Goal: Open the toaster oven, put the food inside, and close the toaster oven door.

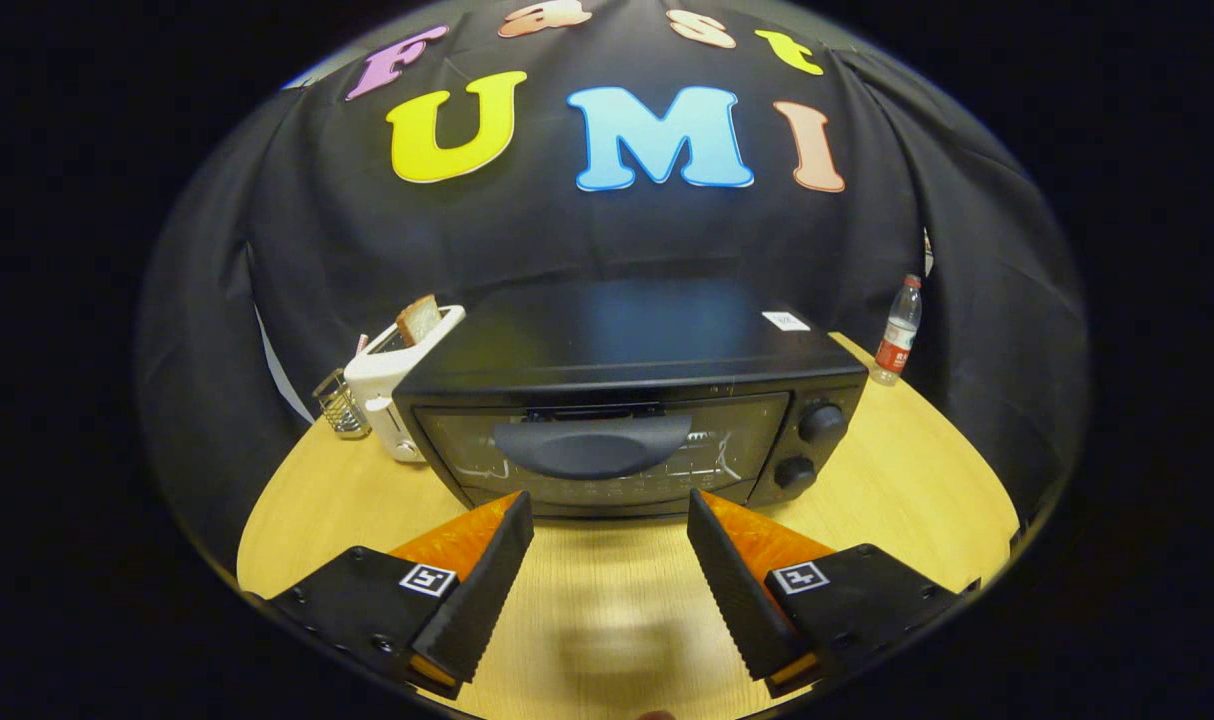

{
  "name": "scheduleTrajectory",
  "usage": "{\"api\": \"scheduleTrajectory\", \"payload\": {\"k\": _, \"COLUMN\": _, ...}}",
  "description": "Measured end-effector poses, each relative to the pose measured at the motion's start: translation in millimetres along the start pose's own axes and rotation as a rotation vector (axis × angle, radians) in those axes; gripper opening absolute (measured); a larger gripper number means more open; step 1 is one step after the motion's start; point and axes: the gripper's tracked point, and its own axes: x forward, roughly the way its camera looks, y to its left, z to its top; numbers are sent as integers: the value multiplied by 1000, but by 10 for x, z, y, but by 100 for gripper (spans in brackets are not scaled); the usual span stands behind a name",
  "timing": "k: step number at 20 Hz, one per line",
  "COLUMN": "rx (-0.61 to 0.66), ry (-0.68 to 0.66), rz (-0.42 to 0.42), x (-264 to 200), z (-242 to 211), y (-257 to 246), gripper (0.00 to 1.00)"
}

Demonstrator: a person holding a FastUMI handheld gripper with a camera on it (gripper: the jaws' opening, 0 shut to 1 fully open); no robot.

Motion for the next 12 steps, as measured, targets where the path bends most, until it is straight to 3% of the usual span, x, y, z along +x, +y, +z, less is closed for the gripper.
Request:
{"api": "scheduleTrajectory", "payload": {"k": 5, "rx": -25, "ry": -126, "rz": 22, "x": -292, "z": 284, "y": 23, "gripper": 99}}
{"api": "scheduleTrajectory", "payload": {"k": 12, "rx": -72, "ry": -315, "rz": 33, "x": -1076, "z": 517, "y": -108, "gripper": 98}}
